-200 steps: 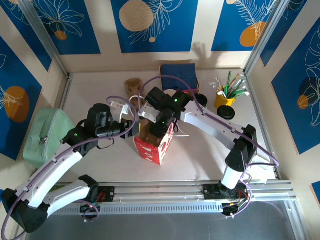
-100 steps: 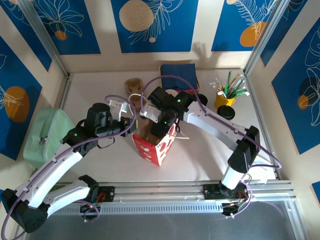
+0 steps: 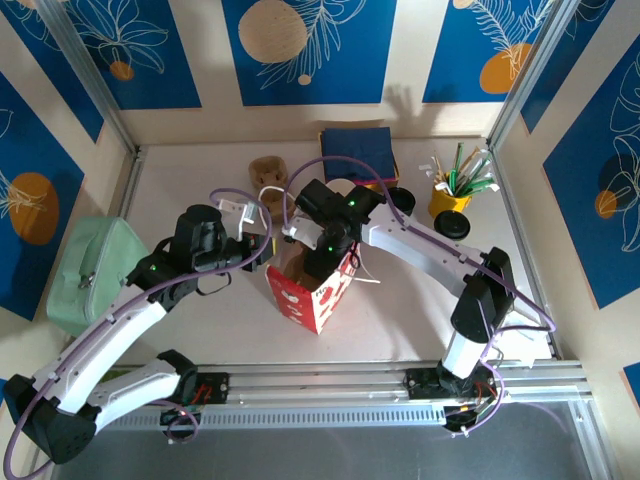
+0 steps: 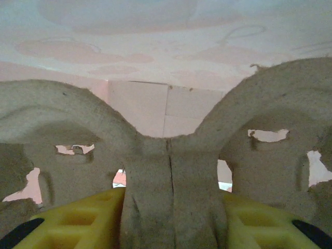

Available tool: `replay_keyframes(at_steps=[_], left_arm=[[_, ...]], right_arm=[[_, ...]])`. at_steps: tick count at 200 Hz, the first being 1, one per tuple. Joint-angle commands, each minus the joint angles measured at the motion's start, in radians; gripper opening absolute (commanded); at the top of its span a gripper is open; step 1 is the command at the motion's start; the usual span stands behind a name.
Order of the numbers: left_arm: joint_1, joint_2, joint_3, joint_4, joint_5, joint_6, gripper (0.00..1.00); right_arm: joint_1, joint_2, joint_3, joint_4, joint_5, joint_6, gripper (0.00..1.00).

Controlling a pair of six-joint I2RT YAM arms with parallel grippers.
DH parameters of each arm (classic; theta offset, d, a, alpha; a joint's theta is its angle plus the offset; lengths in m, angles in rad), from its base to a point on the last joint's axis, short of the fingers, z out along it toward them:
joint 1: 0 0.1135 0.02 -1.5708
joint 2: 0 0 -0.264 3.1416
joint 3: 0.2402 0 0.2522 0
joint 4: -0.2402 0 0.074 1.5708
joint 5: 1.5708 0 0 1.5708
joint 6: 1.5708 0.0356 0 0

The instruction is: Pack the takeout coffee

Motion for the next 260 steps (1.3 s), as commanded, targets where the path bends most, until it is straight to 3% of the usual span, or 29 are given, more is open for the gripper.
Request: replay_keyframes(at_steps=[1,193,260], left_arm=[[0.007,0.000,0.030,0.024,-0.012,-0.015,0.08],[0.000,0.001,0.027,0.032,-0.004,-0.034,0.06],[0.000,-0.007,0.019,0.035,-0.003,-0.036,0.06]], right_arm=[[0.012,0.022,0.025,-0.048,-0.013,0.045,0.43],[0.047,0.122,0.046,-0.016,0.033,0.175,0.43],[0.053,0.090,0.091,-0.041,0.033,0.194,0.43]])
